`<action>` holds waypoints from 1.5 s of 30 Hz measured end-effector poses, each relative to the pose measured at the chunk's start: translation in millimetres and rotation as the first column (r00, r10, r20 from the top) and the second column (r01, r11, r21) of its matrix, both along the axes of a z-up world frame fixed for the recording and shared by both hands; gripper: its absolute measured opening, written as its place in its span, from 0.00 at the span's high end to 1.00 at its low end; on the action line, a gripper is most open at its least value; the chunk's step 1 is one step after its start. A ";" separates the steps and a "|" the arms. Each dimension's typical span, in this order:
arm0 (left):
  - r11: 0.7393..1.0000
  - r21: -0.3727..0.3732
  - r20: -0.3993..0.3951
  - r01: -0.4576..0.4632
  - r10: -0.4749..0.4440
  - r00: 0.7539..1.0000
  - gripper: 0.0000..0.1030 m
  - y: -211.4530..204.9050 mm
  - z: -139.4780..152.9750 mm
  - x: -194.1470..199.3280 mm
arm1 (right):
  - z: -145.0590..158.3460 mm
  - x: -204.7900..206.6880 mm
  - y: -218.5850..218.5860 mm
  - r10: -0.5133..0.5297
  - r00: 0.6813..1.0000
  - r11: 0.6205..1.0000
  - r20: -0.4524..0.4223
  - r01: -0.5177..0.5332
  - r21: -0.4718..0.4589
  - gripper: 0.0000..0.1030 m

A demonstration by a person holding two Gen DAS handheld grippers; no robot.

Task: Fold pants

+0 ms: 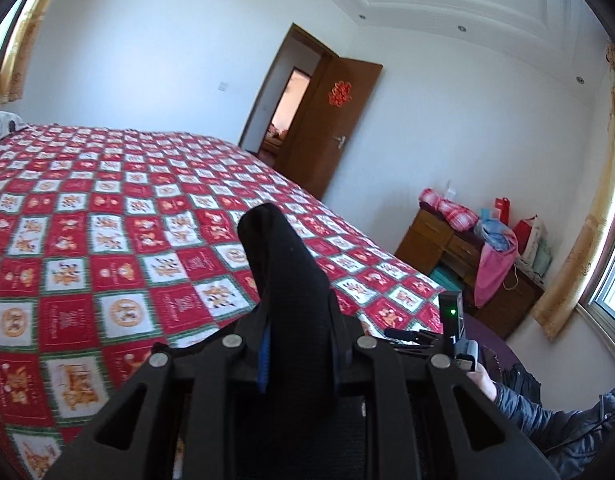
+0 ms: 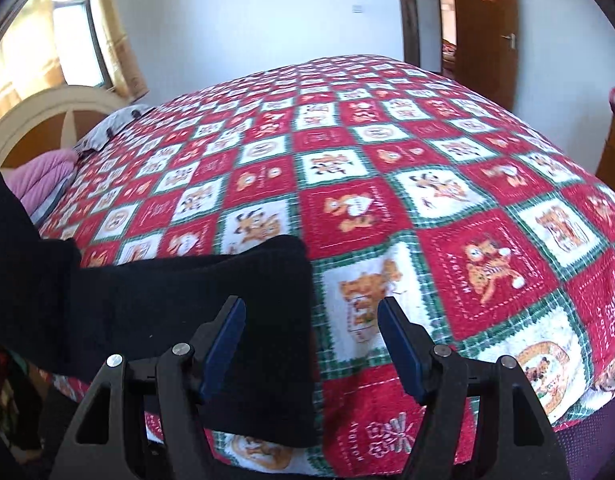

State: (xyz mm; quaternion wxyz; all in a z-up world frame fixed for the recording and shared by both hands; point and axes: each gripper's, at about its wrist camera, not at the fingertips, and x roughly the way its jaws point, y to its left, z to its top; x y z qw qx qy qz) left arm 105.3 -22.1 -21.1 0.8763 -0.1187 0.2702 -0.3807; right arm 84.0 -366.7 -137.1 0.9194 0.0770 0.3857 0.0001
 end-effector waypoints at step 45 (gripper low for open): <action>0.919 0.335 0.030 -0.208 0.210 0.977 0.09 -56.0 -135.4 -2.8 | 3.1 1.9 -14.1 0.086 0.996 0.981 -0.004 -0.084 0.175 0.32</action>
